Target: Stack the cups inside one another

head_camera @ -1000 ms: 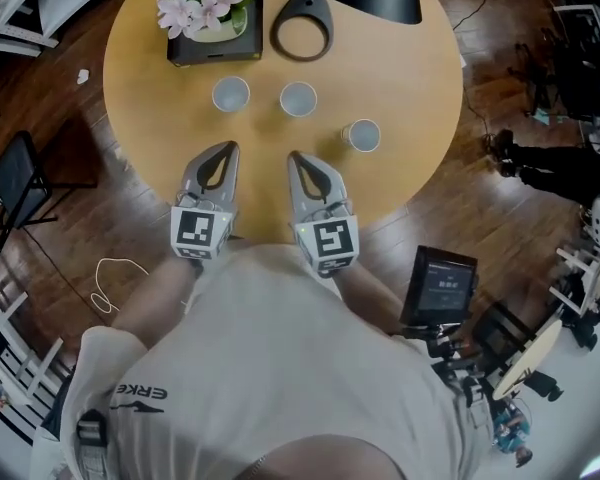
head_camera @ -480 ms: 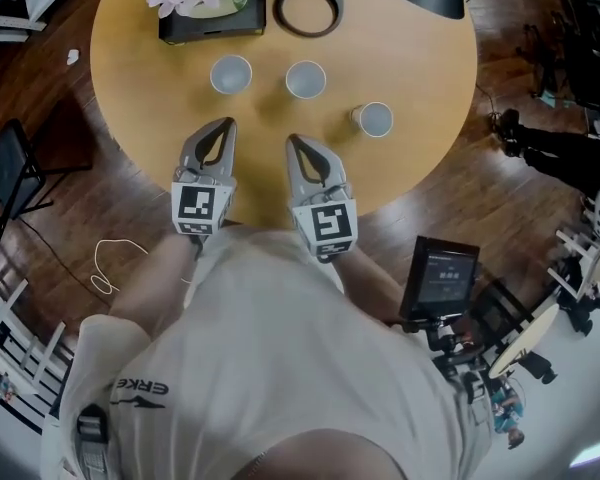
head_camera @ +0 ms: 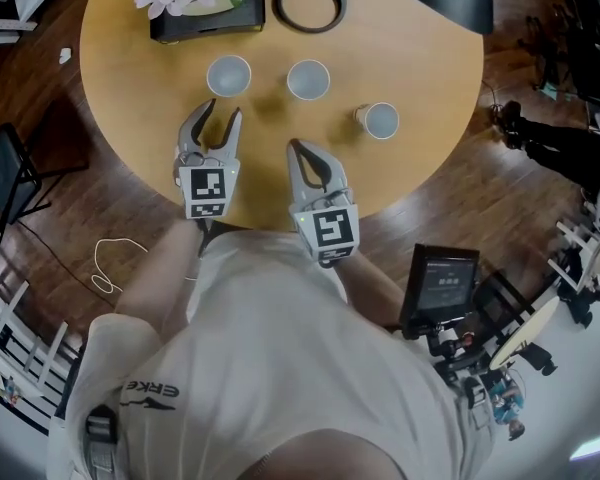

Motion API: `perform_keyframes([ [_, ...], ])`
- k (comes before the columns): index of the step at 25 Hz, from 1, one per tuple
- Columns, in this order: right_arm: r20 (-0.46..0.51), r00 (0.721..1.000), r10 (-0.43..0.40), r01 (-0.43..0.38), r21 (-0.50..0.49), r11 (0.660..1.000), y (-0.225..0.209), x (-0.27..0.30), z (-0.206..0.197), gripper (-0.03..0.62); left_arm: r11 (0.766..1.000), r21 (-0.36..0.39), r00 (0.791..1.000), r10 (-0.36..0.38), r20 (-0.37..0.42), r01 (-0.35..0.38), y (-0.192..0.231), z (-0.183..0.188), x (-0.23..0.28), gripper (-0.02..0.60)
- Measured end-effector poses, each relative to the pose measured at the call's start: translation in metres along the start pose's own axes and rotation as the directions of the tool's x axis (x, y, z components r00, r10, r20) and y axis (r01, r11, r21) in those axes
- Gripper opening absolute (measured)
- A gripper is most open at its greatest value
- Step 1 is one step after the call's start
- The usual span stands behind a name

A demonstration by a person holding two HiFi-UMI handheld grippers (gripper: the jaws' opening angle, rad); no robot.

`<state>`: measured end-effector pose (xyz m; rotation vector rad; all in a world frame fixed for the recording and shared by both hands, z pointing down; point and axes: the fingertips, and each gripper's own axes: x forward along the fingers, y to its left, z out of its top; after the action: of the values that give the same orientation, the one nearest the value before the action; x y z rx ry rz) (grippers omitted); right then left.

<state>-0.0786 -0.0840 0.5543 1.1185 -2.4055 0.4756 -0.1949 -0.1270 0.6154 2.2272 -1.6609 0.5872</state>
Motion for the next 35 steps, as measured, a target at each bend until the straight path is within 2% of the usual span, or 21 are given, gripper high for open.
perform_keyframes([
  [3, -0.011, 1.0, -0.002, 0.002, 0.0, 1.0, -0.002, -0.001, -0.001, 0.014, 0.999, 0.035, 1.0, 0.007, 0.016, -0.008, 0.005, 0.005, 0.013, 0.287],
  [5, -0.015, 1.0, -0.008, 0.008, 0.002, 1.0, -0.004, -0.002, -0.002, 0.014, 0.998, 0.06, 1.0, 0.002, 0.023, -0.003, 0.007, 0.008, 0.022, 0.341],
  [8, -0.01, 1.0, -0.02, 0.02, 0.004, 1.0, -0.007, -0.002, -0.002, 0.014, 0.997, 0.081, 1.0, -0.015, 0.022, 0.014, 0.009, 0.01, 0.035, 0.378],
  [15, -0.012, 0.999, -0.037, 0.037, 0.005, 0.999, -0.012, -0.002, -0.003, 0.014, 0.995, 0.094, 0.999, -0.036, 0.027, 0.034, 0.013, 0.015, 0.056, 0.38],
  [18, -0.013, 0.999, -0.036, 0.036, -0.002, 0.999, -0.012, -0.004, -0.001, 0.014, 0.995, 0.092, 0.999, -0.032, 0.024, 0.03, 0.014, 0.016, 0.057, 0.337],
  [22, -0.008, 0.999, -0.038, 0.038, -0.005, 0.999, -0.014, -0.008, 0.003, 0.014, 0.995, 0.096, 0.999, -0.024, 0.035, 0.021, 0.016, 0.02, 0.056, 0.333],
  [30, 0.018, 0.999, -0.048, 0.048, -0.011, 0.999, -0.017, -0.019, 0.013, 0.014, 0.993, 0.118, 0.994, -0.029, 0.103, 0.016, 0.012, 0.05, 0.043, 0.331],
  [35, 0.073, 0.996, -0.058, 0.06, -0.028, 0.998, -0.019, -0.03, 0.027, 0.014, 0.99, 0.137, 0.989, -0.049, 0.137, 0.03, -0.001, 0.072, 0.028, 0.33],
])
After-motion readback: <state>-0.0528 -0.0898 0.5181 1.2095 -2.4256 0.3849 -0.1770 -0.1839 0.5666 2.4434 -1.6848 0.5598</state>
